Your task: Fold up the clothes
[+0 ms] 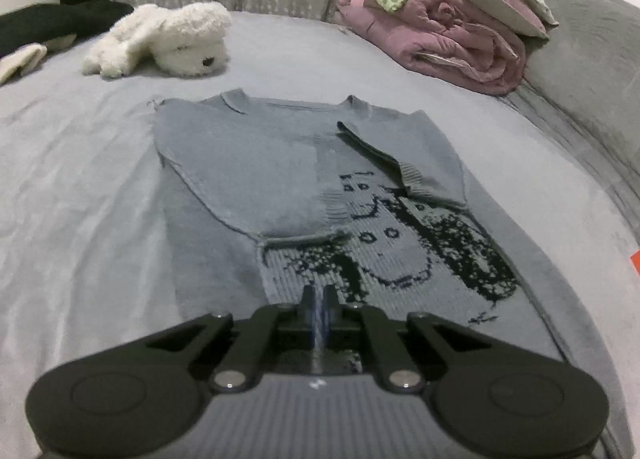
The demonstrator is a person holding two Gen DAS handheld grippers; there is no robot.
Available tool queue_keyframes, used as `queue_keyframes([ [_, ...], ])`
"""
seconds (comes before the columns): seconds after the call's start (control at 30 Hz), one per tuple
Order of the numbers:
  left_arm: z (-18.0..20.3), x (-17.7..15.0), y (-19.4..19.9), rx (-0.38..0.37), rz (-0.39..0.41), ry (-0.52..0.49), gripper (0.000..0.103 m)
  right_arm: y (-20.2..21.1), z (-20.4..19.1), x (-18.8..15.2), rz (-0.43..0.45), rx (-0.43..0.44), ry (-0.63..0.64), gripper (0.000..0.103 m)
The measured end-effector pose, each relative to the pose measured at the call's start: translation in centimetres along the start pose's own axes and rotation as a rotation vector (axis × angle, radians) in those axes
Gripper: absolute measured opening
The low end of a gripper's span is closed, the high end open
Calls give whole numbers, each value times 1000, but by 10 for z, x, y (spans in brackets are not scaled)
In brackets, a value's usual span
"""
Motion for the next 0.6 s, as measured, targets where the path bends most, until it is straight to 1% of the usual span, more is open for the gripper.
queue_keyframes([
  [0.03,-1,1,2,0,13,7,5,2,1,2,1,7,-10,13],
  [0.07,-4,3,5,1,30,17,6,5,1,4,4,14,-19,16],
  [0.13,-9,8,10,4,57,39,7,17,2,9,42,4,-22,18],
  [0.17,-11,9,9,8,59,51,8,23,3,13,64,-4,-27,23],
  [0.2,-14,11,8,12,57,61,11,27,4,21,86,-20,-39,32],
  [0.27,-16,11,4,20,48,59,12,34,7,41,139,-37,-56,37],
  [0.37,-13,9,-3,49,43,8,12,37,9,76,216,-39,-70,37],
  [0.43,-11,7,-7,63,47,-24,12,34,9,101,276,-64,-60,37],
  [0.53,-10,3,-9,60,49,-54,12,22,14,136,352,-87,-61,37],
  [0.6,-10,2,-9,55,55,-67,12,10,22,157,386,-93,-75,37],
])
Point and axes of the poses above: each gripper's, at about its wrist camera, not at the fingertips, and y roughly against the way its jaws point, z to its right, x to its top, the point moved 1 cm from there along -y, roughly the way its jaws point
